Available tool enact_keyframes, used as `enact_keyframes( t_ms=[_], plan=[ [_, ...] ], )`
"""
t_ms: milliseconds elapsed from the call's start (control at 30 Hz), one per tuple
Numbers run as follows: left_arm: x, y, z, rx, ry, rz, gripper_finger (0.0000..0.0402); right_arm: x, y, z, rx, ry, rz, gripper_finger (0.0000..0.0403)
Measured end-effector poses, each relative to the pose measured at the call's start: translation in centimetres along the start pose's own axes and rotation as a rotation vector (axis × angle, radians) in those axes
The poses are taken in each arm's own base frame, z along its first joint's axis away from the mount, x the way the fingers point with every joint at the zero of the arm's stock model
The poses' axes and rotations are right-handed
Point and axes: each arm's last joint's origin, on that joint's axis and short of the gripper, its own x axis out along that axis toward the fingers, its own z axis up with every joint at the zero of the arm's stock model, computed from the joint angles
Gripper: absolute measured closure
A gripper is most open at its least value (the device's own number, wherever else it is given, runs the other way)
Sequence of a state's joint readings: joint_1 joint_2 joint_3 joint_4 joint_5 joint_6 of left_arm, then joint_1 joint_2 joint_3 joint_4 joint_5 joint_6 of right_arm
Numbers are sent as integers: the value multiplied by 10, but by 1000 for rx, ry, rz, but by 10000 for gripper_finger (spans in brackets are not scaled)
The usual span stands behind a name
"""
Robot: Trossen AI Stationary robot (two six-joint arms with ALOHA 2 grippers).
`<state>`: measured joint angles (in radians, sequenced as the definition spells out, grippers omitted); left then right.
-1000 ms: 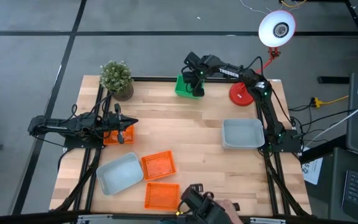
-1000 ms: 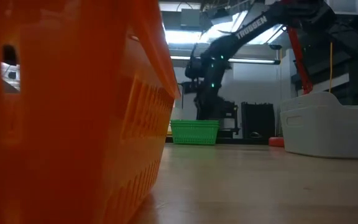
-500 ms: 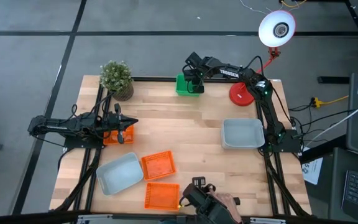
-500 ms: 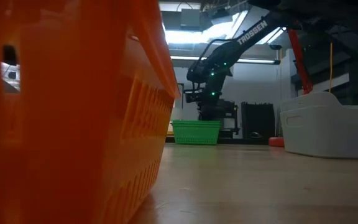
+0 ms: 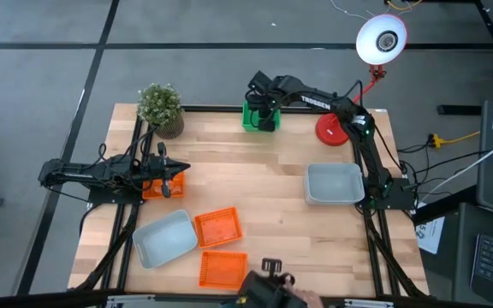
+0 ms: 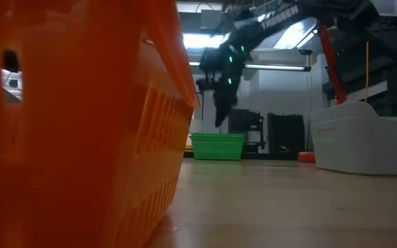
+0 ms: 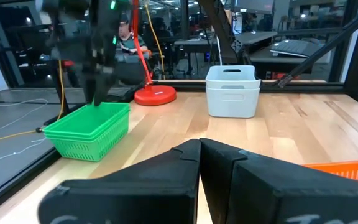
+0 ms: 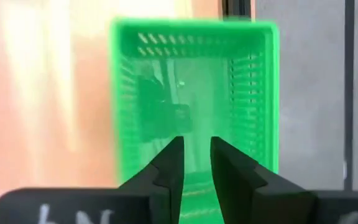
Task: Stack baskets by color
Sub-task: Stack the center orange bin onto the top orange bin
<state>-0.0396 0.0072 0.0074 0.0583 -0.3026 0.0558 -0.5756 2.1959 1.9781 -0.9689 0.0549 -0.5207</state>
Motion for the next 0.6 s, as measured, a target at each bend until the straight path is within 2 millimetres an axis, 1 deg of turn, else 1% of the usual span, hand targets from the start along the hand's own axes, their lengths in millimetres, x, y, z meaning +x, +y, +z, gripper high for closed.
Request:
enact_keyframes(
  t_ms=[133, 200, 333, 400, 467, 567, 600],
  plan=[
    [0, 0, 0, -1, -1, -8, 401, -45, 23, 16, 147, 14, 37, 324],
    [0, -1, 0, -13, -1, -27, 401, -69, 41, 18, 200, 50, 57, 324],
    [0, -3, 0, -34, 1, -100, 401, -105, 84, 21, 128, 31, 86, 331],
    [0, -3, 0, -34, 0, -104, 401, -122, 103, 17, 86, 14, 101, 336],
    [0, -3, 0, -35, -1, -104, 401, -135, 121, 8, 64, 17, 114, 340],
    [0, -3, 0, -36, -1, -105, 401, -147, 143, -11, 42, 19, 130, 345],
    [0, -3, 0, -36, -1, -106, 401, -148, 149, -18, 40, 4, 134, 346]
  ],
)
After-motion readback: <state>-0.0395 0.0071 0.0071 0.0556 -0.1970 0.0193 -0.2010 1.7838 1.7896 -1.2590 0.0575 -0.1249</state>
